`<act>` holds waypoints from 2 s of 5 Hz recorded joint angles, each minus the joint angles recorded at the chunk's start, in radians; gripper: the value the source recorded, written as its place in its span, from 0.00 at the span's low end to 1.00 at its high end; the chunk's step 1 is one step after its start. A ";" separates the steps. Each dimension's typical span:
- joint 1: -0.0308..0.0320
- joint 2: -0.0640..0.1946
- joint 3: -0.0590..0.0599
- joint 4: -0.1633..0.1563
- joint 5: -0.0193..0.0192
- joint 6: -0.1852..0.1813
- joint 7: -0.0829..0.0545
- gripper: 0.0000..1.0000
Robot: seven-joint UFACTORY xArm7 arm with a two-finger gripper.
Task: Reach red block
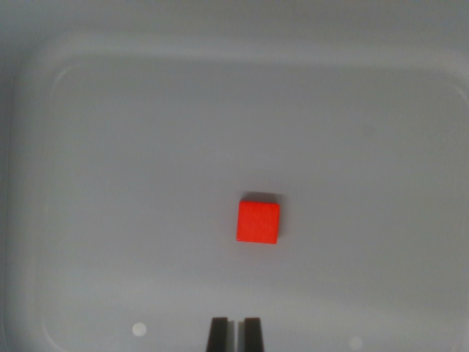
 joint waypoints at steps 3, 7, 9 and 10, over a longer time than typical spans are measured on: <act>-0.0002 0.003 0.000 -0.007 0.0002 -0.010 0.000 0.00; -0.0010 0.013 -0.001 -0.034 0.0011 -0.047 0.000 0.00; -0.0015 0.020 -0.001 -0.053 0.0017 -0.072 -0.001 0.00; -0.0021 0.028 -0.002 -0.073 0.0024 -0.100 -0.001 0.00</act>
